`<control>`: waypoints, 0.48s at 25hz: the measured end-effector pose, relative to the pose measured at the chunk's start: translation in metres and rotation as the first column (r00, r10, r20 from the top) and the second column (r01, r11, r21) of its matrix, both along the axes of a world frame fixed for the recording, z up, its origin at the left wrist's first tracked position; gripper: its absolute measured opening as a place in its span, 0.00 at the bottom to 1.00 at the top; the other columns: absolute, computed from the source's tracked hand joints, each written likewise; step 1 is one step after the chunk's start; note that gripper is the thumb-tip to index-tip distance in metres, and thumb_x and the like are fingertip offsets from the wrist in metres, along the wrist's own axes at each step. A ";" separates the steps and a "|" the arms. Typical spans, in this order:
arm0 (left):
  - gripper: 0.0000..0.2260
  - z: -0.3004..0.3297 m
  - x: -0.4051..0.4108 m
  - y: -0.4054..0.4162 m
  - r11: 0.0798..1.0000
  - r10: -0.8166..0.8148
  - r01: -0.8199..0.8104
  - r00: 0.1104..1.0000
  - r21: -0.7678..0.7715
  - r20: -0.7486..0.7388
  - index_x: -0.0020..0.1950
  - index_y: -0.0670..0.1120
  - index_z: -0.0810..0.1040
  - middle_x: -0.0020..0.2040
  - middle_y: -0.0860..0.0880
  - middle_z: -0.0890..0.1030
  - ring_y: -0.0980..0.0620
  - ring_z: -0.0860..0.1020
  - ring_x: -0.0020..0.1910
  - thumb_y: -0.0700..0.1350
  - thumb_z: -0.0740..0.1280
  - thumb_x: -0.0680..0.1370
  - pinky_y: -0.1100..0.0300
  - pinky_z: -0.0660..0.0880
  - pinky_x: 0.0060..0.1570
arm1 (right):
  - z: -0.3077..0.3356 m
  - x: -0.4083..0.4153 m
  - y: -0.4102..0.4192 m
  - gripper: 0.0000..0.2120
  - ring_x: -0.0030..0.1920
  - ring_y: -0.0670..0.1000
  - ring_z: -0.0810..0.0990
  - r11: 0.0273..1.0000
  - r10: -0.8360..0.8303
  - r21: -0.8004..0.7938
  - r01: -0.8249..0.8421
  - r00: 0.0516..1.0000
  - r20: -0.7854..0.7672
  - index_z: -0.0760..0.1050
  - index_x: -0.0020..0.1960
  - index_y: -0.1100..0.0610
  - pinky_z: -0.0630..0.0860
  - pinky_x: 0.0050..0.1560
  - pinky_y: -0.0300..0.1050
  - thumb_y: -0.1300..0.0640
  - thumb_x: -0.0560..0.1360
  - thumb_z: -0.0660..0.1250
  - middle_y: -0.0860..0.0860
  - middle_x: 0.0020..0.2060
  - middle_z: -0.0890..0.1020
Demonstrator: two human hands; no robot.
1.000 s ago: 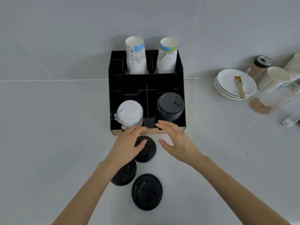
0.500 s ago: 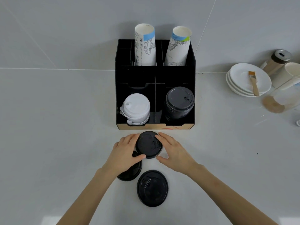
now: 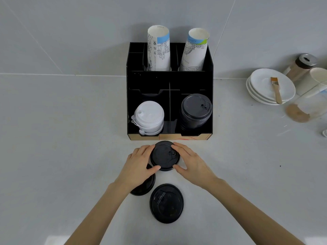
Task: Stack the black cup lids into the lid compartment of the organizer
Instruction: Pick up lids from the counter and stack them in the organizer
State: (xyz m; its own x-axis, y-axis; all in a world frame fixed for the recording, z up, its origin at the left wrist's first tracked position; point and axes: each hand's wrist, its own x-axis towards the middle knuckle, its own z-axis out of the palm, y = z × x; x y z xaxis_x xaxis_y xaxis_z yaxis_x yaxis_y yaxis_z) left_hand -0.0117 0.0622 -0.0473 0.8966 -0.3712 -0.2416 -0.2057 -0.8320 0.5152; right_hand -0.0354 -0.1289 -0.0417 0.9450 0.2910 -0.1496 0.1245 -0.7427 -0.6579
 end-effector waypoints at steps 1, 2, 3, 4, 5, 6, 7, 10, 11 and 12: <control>0.29 0.003 0.000 -0.001 0.999 0.002 -0.002 1.000 -0.039 0.001 0.70 0.49 0.57 0.69 0.48 0.65 0.48 0.63 0.67 0.52 0.64 0.73 0.52 0.61 0.66 | 0.003 -0.001 -0.002 0.26 0.68 0.51 0.65 1.000 -0.012 0.020 0.012 1.000 0.011 0.59 0.69 0.56 0.63 0.69 0.45 0.58 0.73 0.64 0.51 0.70 0.64; 0.29 0.007 0.000 -0.002 0.996 0.006 -0.005 1.000 -0.088 0.001 0.70 0.48 0.57 0.69 0.48 0.65 0.49 0.64 0.67 0.52 0.65 0.73 0.53 0.62 0.66 | 0.006 -0.003 -0.004 0.26 0.68 0.51 0.65 0.999 -0.030 0.040 0.029 0.999 0.022 0.60 0.69 0.56 0.63 0.70 0.44 0.58 0.73 0.64 0.51 0.70 0.65; 0.28 0.011 -0.001 -0.004 0.990 0.008 -0.007 1.000 -0.141 0.005 0.70 0.48 0.58 0.69 0.49 0.66 0.50 0.65 0.66 0.51 0.65 0.73 0.53 0.63 0.66 | 0.010 -0.004 -0.006 0.26 0.69 0.50 0.65 0.997 -0.053 0.061 0.051 0.998 0.034 0.61 0.68 0.55 0.62 0.70 0.43 0.58 0.73 0.65 0.51 0.70 0.65; 0.28 0.016 0.000 -0.006 0.982 0.008 -0.005 1.000 -0.189 0.014 0.70 0.49 0.58 0.69 0.49 0.66 0.51 0.66 0.66 0.51 0.65 0.73 0.54 0.64 0.67 | 0.014 -0.005 -0.009 0.25 0.69 0.49 0.65 0.994 -0.077 0.083 0.073 0.996 0.046 0.61 0.68 0.55 0.62 0.70 0.41 0.58 0.73 0.65 0.51 0.70 0.65; 0.28 0.020 0.000 -0.008 0.974 0.007 -0.001 1.000 -0.228 0.028 0.70 0.49 0.58 0.68 0.50 0.66 0.52 0.67 0.65 0.50 0.66 0.73 0.55 0.65 0.66 | 0.018 -0.007 -0.012 0.25 0.69 0.48 0.65 0.990 -0.099 0.105 0.092 0.993 0.061 0.62 0.68 0.55 0.61 0.69 0.38 0.58 0.73 0.65 0.51 0.69 0.65; 0.28 0.025 0.000 -0.010 0.965 0.007 0.005 0.999 -0.261 0.045 0.70 0.50 0.59 0.68 0.51 0.67 0.53 0.67 0.64 0.50 0.66 0.73 0.56 0.65 0.66 | 0.022 -0.008 -0.015 0.25 0.68 0.47 0.65 0.987 -0.116 0.122 0.106 0.990 0.077 0.63 0.67 0.54 0.59 0.68 0.34 0.58 0.73 0.66 0.50 0.69 0.66; 0.28 0.030 0.000 -0.013 0.957 0.009 0.009 0.998 -0.289 0.062 0.69 0.51 0.59 0.68 0.52 0.67 0.54 0.68 0.64 0.50 0.66 0.73 0.58 0.65 0.65 | 0.027 -0.008 -0.018 0.24 0.68 0.46 0.65 0.984 -0.130 0.136 0.117 0.987 0.092 0.63 0.67 0.54 0.58 0.66 0.28 0.58 0.73 0.66 0.49 0.69 0.66; 0.27 0.044 0.004 -0.022 0.941 0.011 0.028 0.994 -0.338 0.113 0.69 0.53 0.59 0.68 0.53 0.67 0.58 0.67 0.63 0.50 0.66 0.73 0.63 0.63 0.62 | 0.042 -0.007 -0.028 0.23 0.65 0.43 0.66 0.976 -0.165 0.166 0.139 0.975 0.149 0.65 0.66 0.54 0.54 0.61 0.18 0.59 0.72 0.67 0.49 0.68 0.66; 0.26 0.048 0.006 -0.026 0.936 0.012 0.033 0.992 -0.350 0.126 0.69 0.53 0.60 0.68 0.54 0.67 0.60 0.66 0.62 0.50 0.66 0.73 0.65 0.63 0.61 | 0.046 -0.006 -0.031 0.23 0.65 0.43 0.66 0.974 -0.176 0.173 0.147 0.970 0.169 0.65 0.66 0.54 0.54 0.61 0.18 0.59 0.72 0.67 0.49 0.68 0.67; 0.26 0.052 0.008 -0.030 0.931 0.016 0.037 0.990 -0.364 0.141 0.68 0.52 0.60 0.68 0.54 0.67 0.61 0.66 0.61 0.49 0.66 0.73 0.67 0.62 0.60 | 0.051 -0.004 -0.034 0.23 0.64 0.44 0.66 0.971 -0.189 0.180 0.156 0.964 0.187 0.66 0.65 0.54 0.55 0.60 0.18 0.60 0.72 0.67 0.50 0.68 0.67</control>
State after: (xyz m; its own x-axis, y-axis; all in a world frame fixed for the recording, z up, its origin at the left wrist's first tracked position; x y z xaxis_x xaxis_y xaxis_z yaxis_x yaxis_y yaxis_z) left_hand -0.0032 0.0321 0.0051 0.9069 -0.4196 0.0394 -0.3050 -0.5889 0.7484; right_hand -0.0391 -0.1629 0.0089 0.9885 0.1253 0.0847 0.1463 -0.6501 -0.7456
